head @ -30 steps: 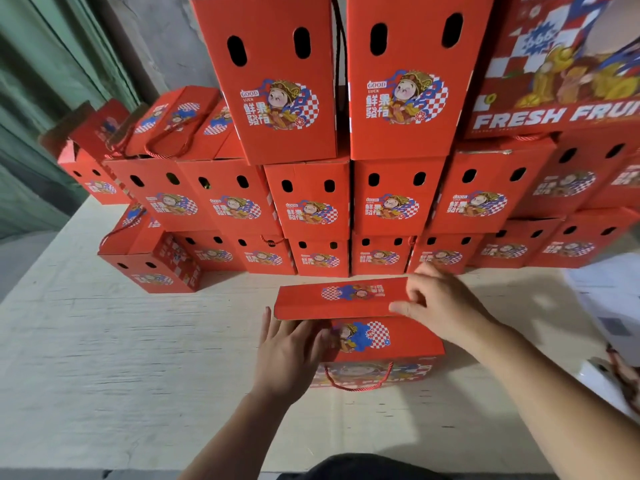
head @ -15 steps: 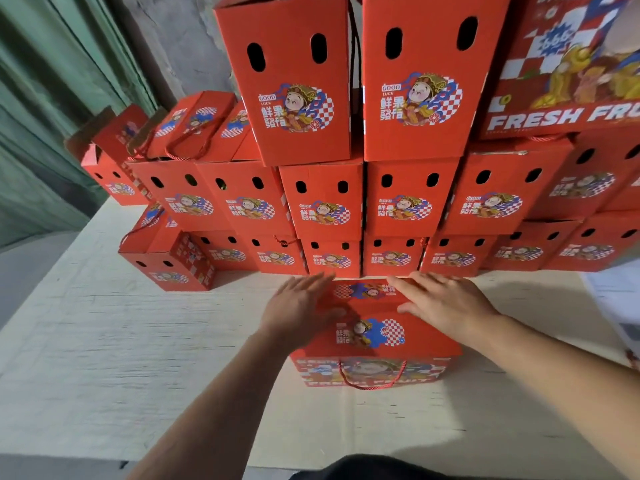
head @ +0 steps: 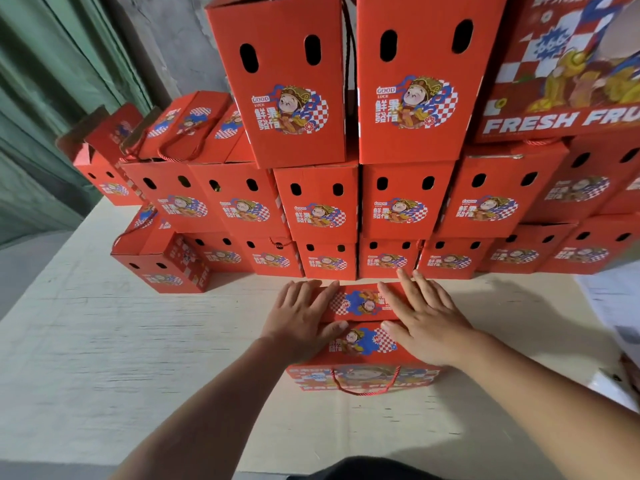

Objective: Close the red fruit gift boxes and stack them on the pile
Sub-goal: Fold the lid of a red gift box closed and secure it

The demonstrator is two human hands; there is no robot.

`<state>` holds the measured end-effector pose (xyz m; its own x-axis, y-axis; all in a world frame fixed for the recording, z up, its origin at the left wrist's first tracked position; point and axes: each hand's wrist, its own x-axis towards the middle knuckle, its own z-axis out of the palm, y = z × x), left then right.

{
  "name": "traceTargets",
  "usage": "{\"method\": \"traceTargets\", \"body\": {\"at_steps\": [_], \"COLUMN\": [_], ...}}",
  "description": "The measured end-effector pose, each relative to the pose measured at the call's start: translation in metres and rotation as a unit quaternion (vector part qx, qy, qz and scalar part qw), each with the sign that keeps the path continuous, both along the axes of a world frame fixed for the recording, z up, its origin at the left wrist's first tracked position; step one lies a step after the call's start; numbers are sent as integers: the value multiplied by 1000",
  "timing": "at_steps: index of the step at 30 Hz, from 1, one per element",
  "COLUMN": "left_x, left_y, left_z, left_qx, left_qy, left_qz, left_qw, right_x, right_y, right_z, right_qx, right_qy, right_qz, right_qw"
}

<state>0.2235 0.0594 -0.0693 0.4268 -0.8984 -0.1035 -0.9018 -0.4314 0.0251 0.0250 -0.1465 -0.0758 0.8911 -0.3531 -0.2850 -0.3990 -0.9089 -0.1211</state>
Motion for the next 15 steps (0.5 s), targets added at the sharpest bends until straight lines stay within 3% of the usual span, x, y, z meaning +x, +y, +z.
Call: {"method": "traceTargets", "body": {"at_steps": [2,4,8,15], "left_x": [2,7,6,-11], "left_y": [-1,1,7,14], "left_z": [5,13,24,14], "left_qx": [-13,-93,-293,-259], "left_qy": [32,87,84,64], "left_qz": [-3,17,107,107], "left_qw": [999,992,946,958], "right_x": [2,2,-4,-11], "right_y": [-3,-9,-3,22], "right_z": [9,24,44,36], "right_qx": [40,99,70,1], "right_qy": [24,-7,-232,-179], "right_qz": [-5,-24,-116,-94], "right_qw": [999,995,963,979]}}
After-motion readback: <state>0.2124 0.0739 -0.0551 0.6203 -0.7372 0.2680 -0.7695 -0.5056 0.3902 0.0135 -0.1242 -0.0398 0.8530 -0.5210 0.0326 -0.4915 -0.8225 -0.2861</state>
